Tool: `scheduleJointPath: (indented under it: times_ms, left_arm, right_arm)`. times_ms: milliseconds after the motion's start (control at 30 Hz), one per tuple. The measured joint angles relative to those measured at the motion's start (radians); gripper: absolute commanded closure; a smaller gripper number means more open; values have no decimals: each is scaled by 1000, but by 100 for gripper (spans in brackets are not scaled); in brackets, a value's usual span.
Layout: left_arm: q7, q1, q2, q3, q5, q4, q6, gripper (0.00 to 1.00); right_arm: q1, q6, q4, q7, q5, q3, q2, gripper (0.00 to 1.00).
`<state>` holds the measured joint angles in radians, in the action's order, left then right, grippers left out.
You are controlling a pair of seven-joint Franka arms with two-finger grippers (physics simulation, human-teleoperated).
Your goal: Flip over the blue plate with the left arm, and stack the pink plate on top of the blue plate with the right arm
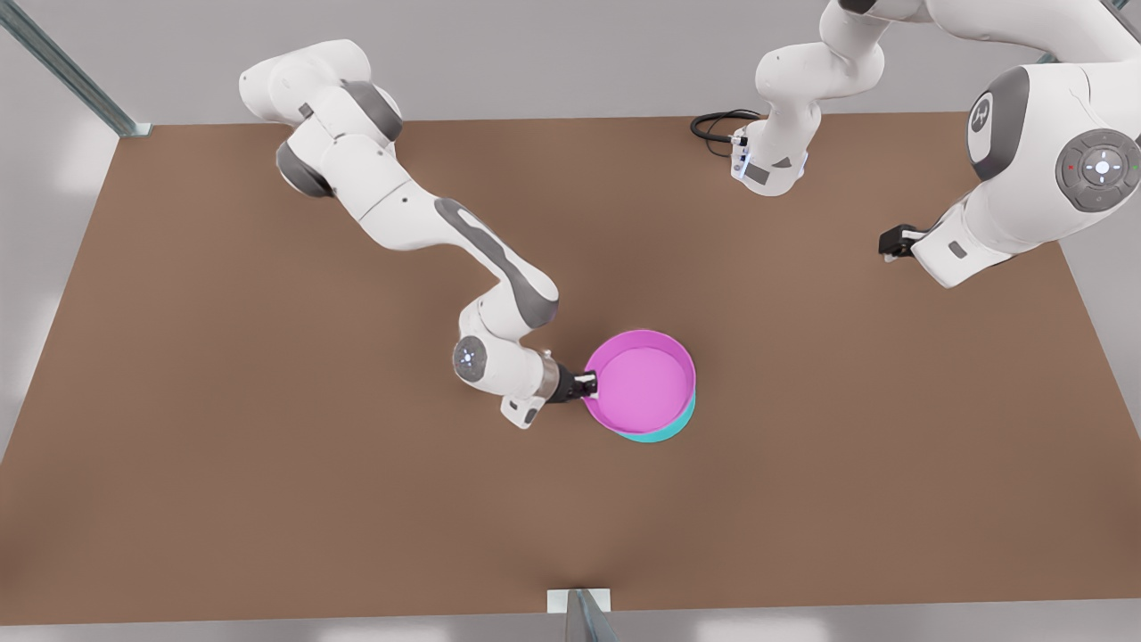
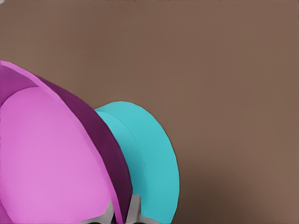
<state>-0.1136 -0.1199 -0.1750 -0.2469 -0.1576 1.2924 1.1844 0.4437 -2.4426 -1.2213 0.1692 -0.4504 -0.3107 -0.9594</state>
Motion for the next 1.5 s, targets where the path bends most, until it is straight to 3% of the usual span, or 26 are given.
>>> scheduleJointPath:
  times_ms: [600,633,667,867,1000,1067,1200,1233,1267,1333,1400,1500]
  left_arm:
    - [-87,-15,-9,-1,1,-2,2,0]
    - [-90,-14,-11,-1,1,-2,2,0]
    - [-92,-14,-14,-1,1,-1,2,0]
    - [-106,-29,-28,-1,3,-1,11,0]
    - [-113,-29,-27,-1,5,-2,17,0]
    - [-116,-29,-27,-1,7,-2,18,0]
    - [-122,-29,-27,-2,17,-4,21,0]
    - [-123,-29,-26,-2,23,-4,21,0]
    - [-124,-29,-24,-2,27,-5,22,0]
    - [-126,-29,-17,-1,32,-5,28,0]
    - [-128,-29,-14,-1,35,-5,33,0]
    - [-130,-29,-12,-1,37,-5,38,0]
  right_arm:
    - [27,-51,28,226,2,1,-24,79]
    - [27,-49,27,235,3,0,-24,17]
    - [27,-48,25,243,4,0,-24,0]
    - [27,-44,25,284,5,-2,-12,0]
    - [-23,21,28,304,52,4,102,0]
    - [-119,122,35,302,164,7,175,0]
    - [-246,538,229,242,527,12,267,0]
    - [-259,624,237,220,591,58,305,0]
    - [-212,693,222,192,630,218,358,0]
    - [-258,757,-33,145,614,370,562,0]
    - [-285,740,-274,114,596,409,726,0]
    - [-298,734,-328,71,566,422,767,0]
